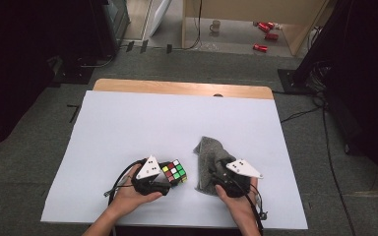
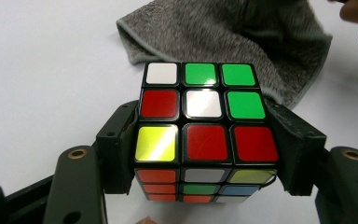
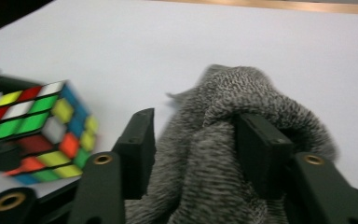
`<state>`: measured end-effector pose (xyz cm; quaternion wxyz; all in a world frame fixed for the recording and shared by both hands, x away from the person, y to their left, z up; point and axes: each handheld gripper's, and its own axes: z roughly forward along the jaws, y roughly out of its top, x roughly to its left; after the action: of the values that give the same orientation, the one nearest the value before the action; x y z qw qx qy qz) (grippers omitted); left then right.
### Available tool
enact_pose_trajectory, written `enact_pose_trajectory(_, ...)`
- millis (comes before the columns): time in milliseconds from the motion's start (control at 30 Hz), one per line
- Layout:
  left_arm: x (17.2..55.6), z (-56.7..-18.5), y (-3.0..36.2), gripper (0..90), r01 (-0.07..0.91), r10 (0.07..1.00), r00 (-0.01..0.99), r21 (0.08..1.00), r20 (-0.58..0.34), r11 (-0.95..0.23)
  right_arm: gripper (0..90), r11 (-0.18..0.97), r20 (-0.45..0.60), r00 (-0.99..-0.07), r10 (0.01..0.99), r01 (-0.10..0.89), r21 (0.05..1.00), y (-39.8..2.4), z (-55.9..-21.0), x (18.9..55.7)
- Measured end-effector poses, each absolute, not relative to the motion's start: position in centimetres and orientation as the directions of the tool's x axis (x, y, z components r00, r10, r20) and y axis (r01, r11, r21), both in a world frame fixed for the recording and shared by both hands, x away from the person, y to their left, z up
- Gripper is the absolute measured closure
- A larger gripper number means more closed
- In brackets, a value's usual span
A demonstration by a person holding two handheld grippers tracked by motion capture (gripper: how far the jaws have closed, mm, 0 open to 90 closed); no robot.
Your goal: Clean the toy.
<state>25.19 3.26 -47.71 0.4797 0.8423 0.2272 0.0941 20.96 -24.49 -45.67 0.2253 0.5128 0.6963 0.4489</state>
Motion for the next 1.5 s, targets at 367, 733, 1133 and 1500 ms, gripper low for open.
enact_pose_trajectory(367, 25.3, -47.3, 3.9, 34.9, 0.292, 0.49, 0.87, 0.853, -0.05, -0.432, 52.2, 0.072, 0.157, -0.393, 0.906, 0.508, 0.858, -23.4, -45.5, 20.7)
enact_pose_trajectory(733, 25.3, -47.4, 3.9, 34.9, 0.296, 0.494, 0.868, 0.848, -0.048, -0.439, 50.8, 0.044, 0.142, -0.328, 0.934, 0.5, 0.865, -26.0, -44.0, 20.1)
enact_pose_trajectory(1133, 25.2, -47.4, 3.5, 34.9, 0.29, 0.487, 0.872, 0.85, -0.046, -0.439, 55.6, 0.113, 0.142, -0.44, 0.887, 0.504, 0.856, -22.7, -44.7, 20.0)
enact_pose_trajectory(1500, 25.4, -46.6, 4.2, 34.9, 0.288, 0.506, 0.861, 0.863, -0.044, -0.415, 72.2, 0.157, 0.18, -0.49, 0.853, 0.57, 0.807, -19.9, -47.9, 20.8)
